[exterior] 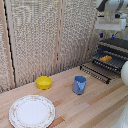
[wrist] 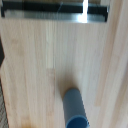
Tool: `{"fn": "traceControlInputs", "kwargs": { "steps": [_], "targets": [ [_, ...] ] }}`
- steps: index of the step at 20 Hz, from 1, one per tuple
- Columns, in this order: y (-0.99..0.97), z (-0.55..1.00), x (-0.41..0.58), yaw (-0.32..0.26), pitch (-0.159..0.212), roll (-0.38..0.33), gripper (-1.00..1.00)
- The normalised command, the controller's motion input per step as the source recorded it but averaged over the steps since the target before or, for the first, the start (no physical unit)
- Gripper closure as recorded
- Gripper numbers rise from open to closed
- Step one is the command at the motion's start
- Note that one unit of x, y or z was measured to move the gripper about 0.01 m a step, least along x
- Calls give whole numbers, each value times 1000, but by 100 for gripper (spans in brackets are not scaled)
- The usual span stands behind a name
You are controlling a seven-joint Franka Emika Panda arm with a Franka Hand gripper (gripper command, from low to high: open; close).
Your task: Kindly employ your clamp to softly take hold of the bread. Delicately rest it on the oven pan, verifying that it is even on the surface. Using your clamp and attentiveness, smoothly glide the pan into the oven and along the appropriate brackets, securing it in position.
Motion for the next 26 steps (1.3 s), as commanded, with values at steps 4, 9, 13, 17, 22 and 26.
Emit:
{"fn": "traceControlInputs", "kwargs": {
  "steps": [4, 9, 13, 17, 22, 26],
  "targets": [
    [435, 137, 167, 152, 143, -155, -100],
    [26, 1, 127, 230, 43, -251, -100],
    [-74, 0, -86, 239, 0, -294, -100],
    [-66, 0, -98, 242, 7, -293, -100],
    [-6, 0, -139, 249, 99, -277, -100],
    [6, 47, -195, 249, 204, -240, -100]
  ]
}}
